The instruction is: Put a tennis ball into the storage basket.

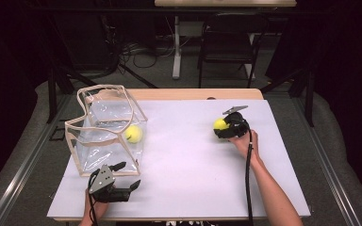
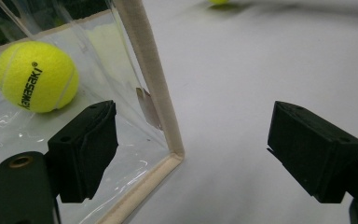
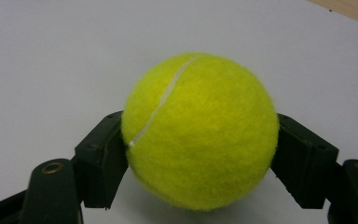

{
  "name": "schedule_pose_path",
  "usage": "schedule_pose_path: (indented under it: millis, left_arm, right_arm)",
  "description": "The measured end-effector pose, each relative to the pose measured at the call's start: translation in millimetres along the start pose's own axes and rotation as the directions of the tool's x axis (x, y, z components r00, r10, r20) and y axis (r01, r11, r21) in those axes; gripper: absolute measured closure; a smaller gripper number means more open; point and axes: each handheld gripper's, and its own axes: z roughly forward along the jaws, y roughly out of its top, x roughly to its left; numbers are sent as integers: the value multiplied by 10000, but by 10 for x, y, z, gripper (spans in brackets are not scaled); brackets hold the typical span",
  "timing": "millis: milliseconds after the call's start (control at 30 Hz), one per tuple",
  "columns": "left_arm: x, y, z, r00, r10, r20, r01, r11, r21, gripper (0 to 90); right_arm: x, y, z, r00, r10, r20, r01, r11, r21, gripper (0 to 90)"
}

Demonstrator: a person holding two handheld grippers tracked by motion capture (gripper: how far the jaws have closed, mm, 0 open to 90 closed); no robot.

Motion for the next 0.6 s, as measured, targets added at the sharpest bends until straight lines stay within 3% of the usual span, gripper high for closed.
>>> schedule_pose_path:
  millis: [600]
  left_arm:
    - [1, 0, -1, 10000, 5, -7, -5, 10000, 18, 160]
  right_arm:
    - [144, 155, -176, 9976, -693, -3, 693, 9974, -194, 254]
